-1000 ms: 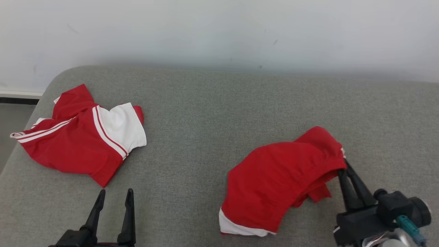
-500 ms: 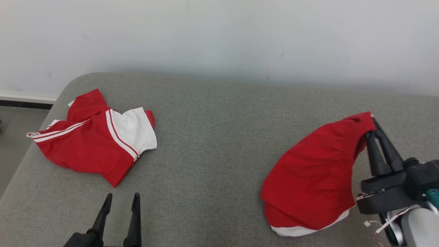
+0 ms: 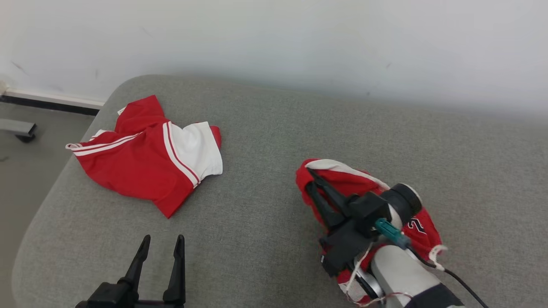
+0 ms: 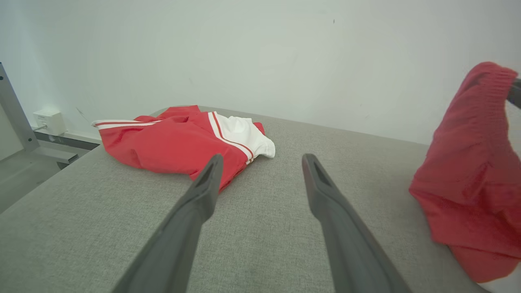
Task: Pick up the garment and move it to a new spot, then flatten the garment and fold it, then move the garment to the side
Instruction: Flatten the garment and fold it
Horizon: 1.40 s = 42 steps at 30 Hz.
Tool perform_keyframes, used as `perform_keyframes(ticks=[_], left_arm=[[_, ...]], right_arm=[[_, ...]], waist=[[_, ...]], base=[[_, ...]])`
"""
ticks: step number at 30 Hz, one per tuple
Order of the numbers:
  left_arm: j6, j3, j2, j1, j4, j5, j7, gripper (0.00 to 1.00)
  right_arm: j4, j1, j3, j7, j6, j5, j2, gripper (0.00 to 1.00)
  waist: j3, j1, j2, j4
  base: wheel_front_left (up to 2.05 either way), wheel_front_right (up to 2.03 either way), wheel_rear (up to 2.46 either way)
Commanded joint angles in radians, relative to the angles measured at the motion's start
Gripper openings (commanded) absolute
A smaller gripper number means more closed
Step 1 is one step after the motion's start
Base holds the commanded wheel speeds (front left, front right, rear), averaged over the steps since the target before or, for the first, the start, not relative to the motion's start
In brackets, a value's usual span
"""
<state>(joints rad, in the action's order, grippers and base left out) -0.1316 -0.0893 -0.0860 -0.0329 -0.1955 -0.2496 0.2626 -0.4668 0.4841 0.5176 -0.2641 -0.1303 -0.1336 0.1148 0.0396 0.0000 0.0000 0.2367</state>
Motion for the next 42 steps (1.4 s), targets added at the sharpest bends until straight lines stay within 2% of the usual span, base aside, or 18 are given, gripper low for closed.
perform_keyframes(ticks=[1, 5, 6, 7, 11, 18, 23, 27, 31, 42], left_arm=[[0.002, -0.003, 0.001, -0.014, -0.004, -0.012, 0.003, 1.00], [0.002, -0.014, 0.004, -0.031, -0.017, -0.017, 0.003, 1.00], [0.002, -0.018, 0.005, -0.034, -0.020, -0.019, 0.003, 1.00], [0.002, -0.021, 0.006, -0.036, -0.022, -0.020, 0.003, 1.00], [0.002, -0.019, 0.007, -0.036, -0.029, -0.022, 0.003, 1.00], [0.002, 0.007, 0.005, -0.013, -0.025, -0.017, 0.003, 1.00], [0.002, 0.011, 0.001, -0.018, -0.021, -0.015, 0.003, 1.00], [0.002, 0.015, 0.002, -0.020, -0.019, -0.014, 0.003, 1.00], [0.002, 0.024, 0.002, -0.006, -0.014, -0.010, 0.003, 1.00], [0.002, 0.063, -0.005, 0.024, 0.003, 0.001, 0.003, 1.00]], right_arm=[[-0.031, 0.025, 0.011, 0.000, -0.001, -0.012, -0.009, 0.00], [-0.187, 0.105, 0.076, 0.000, -0.001, -0.047, -0.054, 0.02], [-0.230, 0.120, 0.097, 0.000, -0.001, -0.057, -0.058, 0.65], [-0.267, 0.134, 0.118, 0.000, -0.001, -0.073, -0.061, 1.00], [-0.303, 0.170, 0.184, 0.000, -0.001, -0.139, -0.065, 1.00], [-0.310, 0.166, 0.216, 0.000, -0.001, -0.196, -0.064, 1.00], [-0.346, 0.160, 0.274, 0.000, -0.001, -0.187, -0.065, 1.00], [-0.333, 0.165, 0.274, 0.000, -0.001, -0.181, -0.065, 1.00], [-0.265, 0.140, 0.234, 0.000, -0.001, -0.170, -0.051, 1.00], [0.065, -0.045, -0.026, 0.000, -0.001, -0.083, 0.043, 1.00]], waist=[[0.021, 0.0000, 0.0000, 0.024], [0.033, 0.0000, 0.0000, 0.049], [0.035, 0.0000, 0.0000, 0.055], [0.035, 0.0000, 0.0000, 0.060], [0.033, 0.0000, 0.0000, 0.064], [0.024, 0.0000, 0.0000, 0.009], [0.021, 0.0000, 0.0000, -0.027], [0.021, 0.0000, 0.0000, -0.042], [0.013, 0.0000, 0.0000, -0.061], [-0.010, 0.0000, 0.0000, -0.140]], base=[[0.00, 0.00, 0.00], [0.00, 0.00, 0.00], [0.00, 0.00, 0.00], [0.00, 0.00, 0.00], [0.00, 0.00, 0.00], [0.00, 0.00, 0.00], [0.00, 0.00, 0.00], [0.00, 0.00, 0.00], [0.00, 0.00, 0.00], [0.00, 0.00, 0.00]])
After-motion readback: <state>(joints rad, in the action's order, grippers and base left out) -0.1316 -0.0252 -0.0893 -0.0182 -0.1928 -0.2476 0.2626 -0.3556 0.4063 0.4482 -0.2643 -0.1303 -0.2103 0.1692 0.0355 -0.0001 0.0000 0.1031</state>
